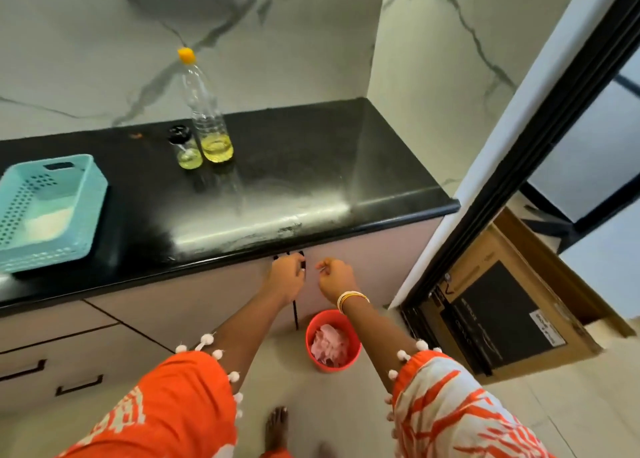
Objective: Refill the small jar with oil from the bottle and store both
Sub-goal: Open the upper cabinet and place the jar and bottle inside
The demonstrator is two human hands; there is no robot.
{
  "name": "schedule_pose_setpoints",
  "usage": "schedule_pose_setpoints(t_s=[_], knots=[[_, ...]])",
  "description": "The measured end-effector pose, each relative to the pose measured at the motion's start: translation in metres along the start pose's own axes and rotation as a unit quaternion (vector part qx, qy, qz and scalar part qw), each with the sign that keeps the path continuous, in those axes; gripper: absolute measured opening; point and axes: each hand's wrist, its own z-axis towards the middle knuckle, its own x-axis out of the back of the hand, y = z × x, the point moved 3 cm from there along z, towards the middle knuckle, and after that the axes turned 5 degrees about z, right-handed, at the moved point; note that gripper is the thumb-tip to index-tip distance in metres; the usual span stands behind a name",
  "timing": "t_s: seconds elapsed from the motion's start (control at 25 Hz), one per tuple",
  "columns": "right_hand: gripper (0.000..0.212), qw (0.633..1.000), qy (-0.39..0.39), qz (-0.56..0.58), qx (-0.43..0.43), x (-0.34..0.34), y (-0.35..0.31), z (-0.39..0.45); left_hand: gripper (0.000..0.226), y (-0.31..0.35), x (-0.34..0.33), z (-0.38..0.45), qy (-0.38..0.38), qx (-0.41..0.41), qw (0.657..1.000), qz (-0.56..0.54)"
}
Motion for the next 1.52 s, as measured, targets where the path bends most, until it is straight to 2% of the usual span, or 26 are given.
schedule_pose_setpoints(t_s=[0.12, 0.28, 0.4, 0.56, 0.64, 0.76, 0.92, 1.16, 1.36, 1.52], knots=[[0.027, 0.998, 0.005, -0.001, 0.067, -0.002, -0.048, 0.003, 0.037, -0.008, 0.041, -0.003, 0.051, -0.018, 0.998, 0.026], [0.031, 0.988, 0.011, -0.017, 0.154, 0.003, -0.128, 0.015, 0.042, -0.019, 0.111, 0.011, 0.107, -0.06, 0.984, 0.128], [0.037, 0.969, 0.031, -0.042, 0.24, 0.012, -0.208, 0.026, 0.05, -0.027, 0.189, 0.035, 0.195, -0.083, 0.955, 0.21], [0.041, 0.934, 0.053, -0.078, 0.346, 0.021, -0.322, 0.034, 0.059, -0.035, 0.305, 0.056, 0.304, -0.082, 0.916, 0.25], [0.049, 0.917, 0.081, -0.094, 0.38, 0.03, -0.372, 0.036, 0.061, -0.036, 0.357, 0.061, 0.347, -0.101, 0.887, 0.286], [0.054, 0.881, 0.153, -0.092, 0.438, 0.048, -0.448, 0.037, 0.059, -0.038, 0.435, 0.066, 0.442, -0.144, 0.813, 0.351], [0.055, 0.841, 0.239, -0.04, 0.484, 0.076, -0.526, 0.031, 0.06, -0.033, 0.515, 0.073, 0.516, -0.162, 0.746, 0.389], [0.051, 0.791, 0.294, -0.057, 0.534, 0.108, -0.589, 0.028, 0.08, -0.01, 0.582, 0.092, 0.549, -0.178, 0.687, 0.442], [0.049, 0.754, 0.337, -0.086, 0.558, 0.142, -0.619, 0.033, 0.1, 0.014, 0.604, 0.124, 0.548, -0.165, 0.676, 0.464], [0.044, 0.73, 0.358, -0.087, 0.576, 0.172, -0.629, 0.048, 0.104, 0.029, 0.612, 0.154, 0.55, -0.167, 0.671, 0.468]])
